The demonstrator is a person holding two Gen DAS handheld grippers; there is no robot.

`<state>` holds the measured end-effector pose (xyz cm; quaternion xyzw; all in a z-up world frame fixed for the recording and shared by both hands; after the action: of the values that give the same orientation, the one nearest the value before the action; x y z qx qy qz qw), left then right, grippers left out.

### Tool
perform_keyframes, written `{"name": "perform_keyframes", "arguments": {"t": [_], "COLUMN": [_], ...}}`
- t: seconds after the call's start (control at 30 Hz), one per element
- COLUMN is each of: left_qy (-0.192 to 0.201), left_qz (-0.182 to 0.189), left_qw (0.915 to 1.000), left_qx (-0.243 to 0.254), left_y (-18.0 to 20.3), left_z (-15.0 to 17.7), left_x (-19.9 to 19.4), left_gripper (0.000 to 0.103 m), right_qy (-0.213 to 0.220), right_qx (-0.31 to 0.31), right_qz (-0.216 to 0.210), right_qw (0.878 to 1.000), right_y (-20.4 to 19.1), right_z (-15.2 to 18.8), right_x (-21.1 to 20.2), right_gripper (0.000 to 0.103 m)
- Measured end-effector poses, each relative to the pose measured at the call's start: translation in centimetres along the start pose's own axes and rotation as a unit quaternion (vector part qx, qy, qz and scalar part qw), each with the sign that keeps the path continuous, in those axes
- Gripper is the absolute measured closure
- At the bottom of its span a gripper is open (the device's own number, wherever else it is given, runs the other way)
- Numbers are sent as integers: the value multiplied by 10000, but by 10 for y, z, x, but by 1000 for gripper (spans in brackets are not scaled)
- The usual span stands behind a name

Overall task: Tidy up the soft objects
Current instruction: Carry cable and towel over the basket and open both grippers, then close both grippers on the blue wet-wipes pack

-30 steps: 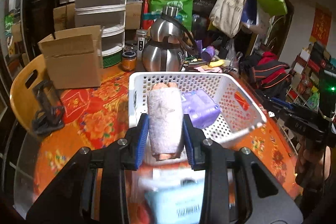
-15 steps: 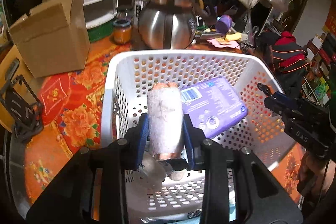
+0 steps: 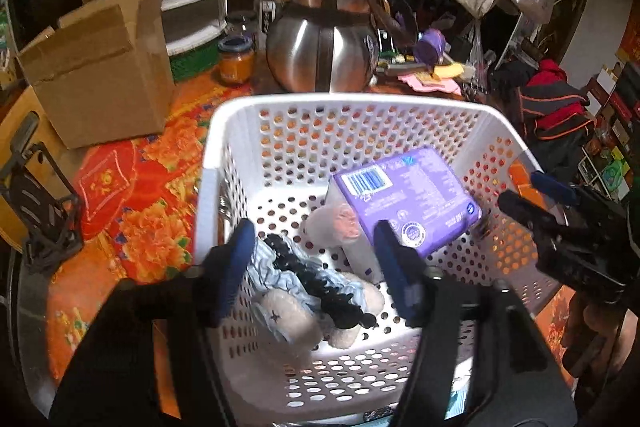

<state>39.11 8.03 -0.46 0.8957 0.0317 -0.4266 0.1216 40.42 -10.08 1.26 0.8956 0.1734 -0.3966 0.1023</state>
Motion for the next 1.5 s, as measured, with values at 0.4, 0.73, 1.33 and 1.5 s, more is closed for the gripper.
{"name": "perform_keyframes", "arguments": {"t": [0.4, 0.73, 1.33, 1.5], "left_qy": [124, 458, 341, 139], "left_qz": [201, 342, 508, 656], "left_qw": [9997, 9984, 9981, 9977], "left_qx": [34, 48, 0, 42], "left_y": [3, -16, -42, -37], "left_z": [5, 67, 229, 235], "left_x": [-24, -98, -101, -83], "left_gripper": [35, 25, 23, 23], "right_qy": [189, 452, 522, 246], "right_qx": [65, 461, 227, 145], "right_qz": [24, -331, -1291, -1614], "right_qw": [9998, 9974, 9900, 9865], "right_y": [7, 2, -96, -111], "right_z": [-4, 50, 186, 191], "right_x": [-25, -78, -106, -87], "right_gripper": [25, 25, 29, 40]}}
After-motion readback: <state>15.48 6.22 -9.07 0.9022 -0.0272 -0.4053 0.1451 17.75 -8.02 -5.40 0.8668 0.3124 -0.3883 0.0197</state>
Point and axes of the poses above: each gripper's, at about its wrist camera, not at the fingertips, and x roughly the way its jaws point, y to its right, z to its underside, the point moved 3 cm from there along x, roughly the way its jaws point, and after that the axes turned 5 degrees about -x, right-handed, at the moved point
